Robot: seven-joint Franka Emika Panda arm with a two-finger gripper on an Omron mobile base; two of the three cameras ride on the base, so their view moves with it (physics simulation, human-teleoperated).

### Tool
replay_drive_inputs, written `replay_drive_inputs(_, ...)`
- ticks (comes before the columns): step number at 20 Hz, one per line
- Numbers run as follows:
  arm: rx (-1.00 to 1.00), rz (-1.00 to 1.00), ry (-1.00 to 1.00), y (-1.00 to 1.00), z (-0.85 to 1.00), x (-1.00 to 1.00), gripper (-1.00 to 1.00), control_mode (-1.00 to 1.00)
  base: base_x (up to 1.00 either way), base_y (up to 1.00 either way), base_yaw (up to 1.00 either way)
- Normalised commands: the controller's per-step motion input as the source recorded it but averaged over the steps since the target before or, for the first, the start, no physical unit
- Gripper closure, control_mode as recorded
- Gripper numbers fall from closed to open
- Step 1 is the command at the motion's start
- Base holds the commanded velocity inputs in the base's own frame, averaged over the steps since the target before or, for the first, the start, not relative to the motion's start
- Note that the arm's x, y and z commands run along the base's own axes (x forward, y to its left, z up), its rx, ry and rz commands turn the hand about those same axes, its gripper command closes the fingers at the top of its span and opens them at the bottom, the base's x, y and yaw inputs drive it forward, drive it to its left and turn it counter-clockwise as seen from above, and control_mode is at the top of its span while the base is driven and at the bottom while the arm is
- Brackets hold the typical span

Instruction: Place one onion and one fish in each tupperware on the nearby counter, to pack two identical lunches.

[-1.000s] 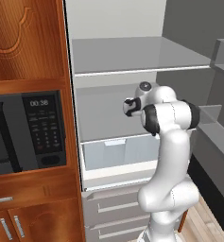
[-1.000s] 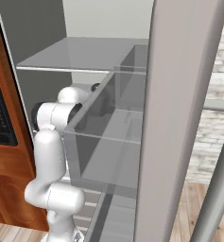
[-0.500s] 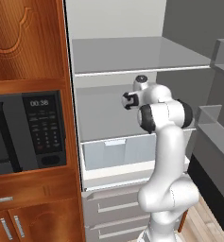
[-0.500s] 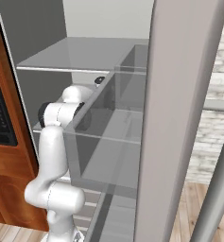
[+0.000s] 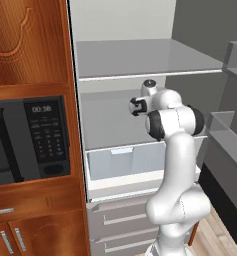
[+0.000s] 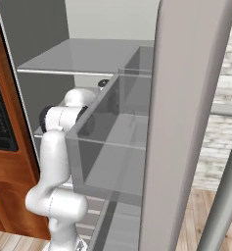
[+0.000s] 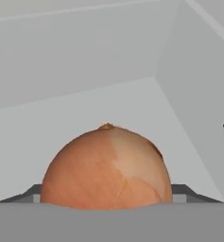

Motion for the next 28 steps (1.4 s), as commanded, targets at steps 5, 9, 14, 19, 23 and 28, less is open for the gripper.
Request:
replay_drive_inputs(5, 0.0, 0.0, 0.0, 0.03, -0.4, -0.97, 1.0, -1.0, 0.0, 0.0, 0.0)
replay_drive_inputs(9, 0.0, 0.0, 0.0, 0.28, -0.15, -1.0, 1.0, -1.0, 0.0, 0.0, 0.0)
replay_drive_inputs(14, 0.0, 0.0, 0.0, 0.49, 0.05, -1.0, 1.0, -1.0, 0.0, 0.0, 0.0)
replay_drive_inputs(19, 0.0, 0.0, 0.0, 0.25, 0.29, -1.0, 1.0, -1.0, 0.0, 0.0, 0.0)
replay_drive_inputs(23, 0.0, 0.0, 0.0, 0.22, 0.44, -1.0, 1.0, -1.0, 0.0, 0.0, 0.0)
replay_drive_inputs(28, 0.0, 0.04, 0.0, 0.34, 0.56, -1.0, 1.0, -1.0, 0.0, 0.0, 0.0)
